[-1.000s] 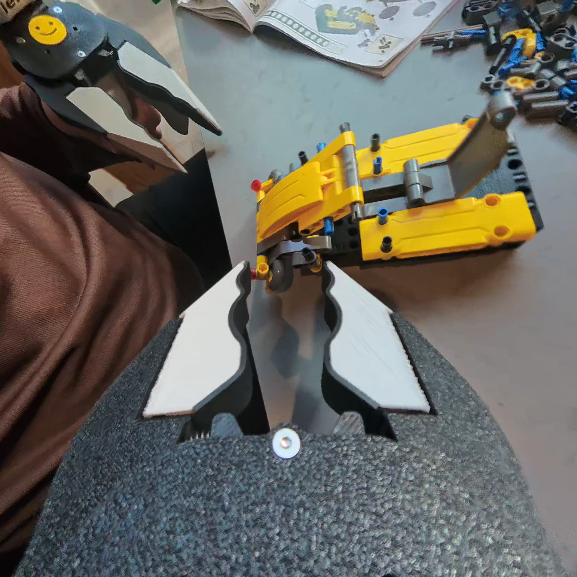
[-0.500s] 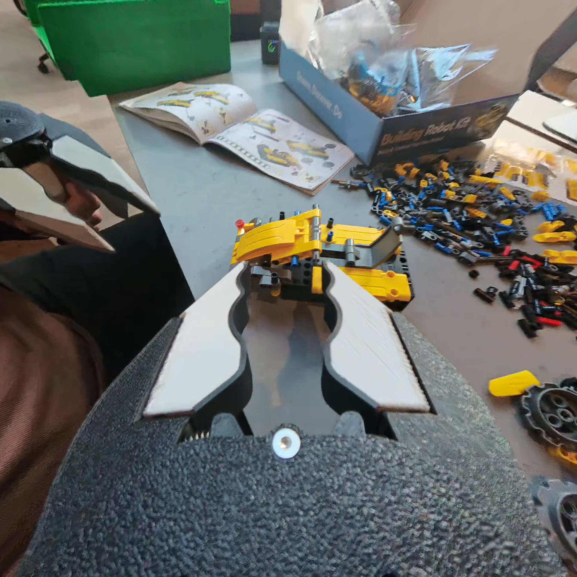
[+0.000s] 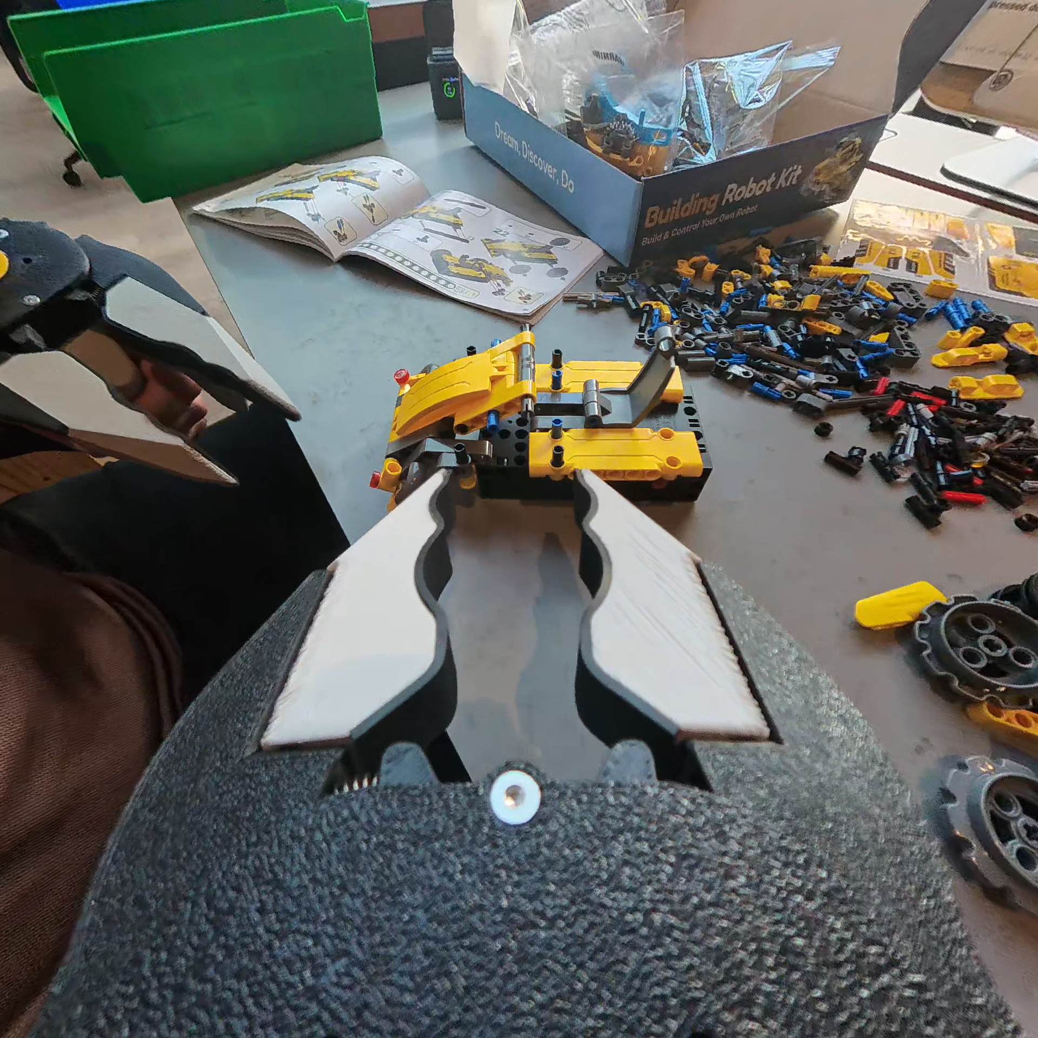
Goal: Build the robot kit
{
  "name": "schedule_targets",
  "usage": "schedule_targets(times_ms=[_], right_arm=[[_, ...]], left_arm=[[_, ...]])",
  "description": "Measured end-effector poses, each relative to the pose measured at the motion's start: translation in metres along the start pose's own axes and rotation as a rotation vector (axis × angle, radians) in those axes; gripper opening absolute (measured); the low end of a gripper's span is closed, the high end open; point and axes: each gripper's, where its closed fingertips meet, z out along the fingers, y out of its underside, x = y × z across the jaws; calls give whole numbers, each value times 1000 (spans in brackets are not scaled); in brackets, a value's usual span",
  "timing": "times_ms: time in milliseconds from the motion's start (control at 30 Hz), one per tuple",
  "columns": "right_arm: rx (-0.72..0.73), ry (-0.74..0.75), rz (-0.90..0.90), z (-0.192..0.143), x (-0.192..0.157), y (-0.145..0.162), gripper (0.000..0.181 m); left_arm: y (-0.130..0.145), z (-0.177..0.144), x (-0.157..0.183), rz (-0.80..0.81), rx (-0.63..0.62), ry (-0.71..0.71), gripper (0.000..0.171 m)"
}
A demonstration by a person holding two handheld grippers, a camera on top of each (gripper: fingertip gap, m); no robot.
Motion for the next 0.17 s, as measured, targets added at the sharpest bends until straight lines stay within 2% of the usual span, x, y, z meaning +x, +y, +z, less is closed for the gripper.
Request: schedule_targets(times_ms=[167], right_arm=[[-3,-1,9,-1,1,0,38]], left_arm=[[-1,-3,3,34,8,-3,34]])
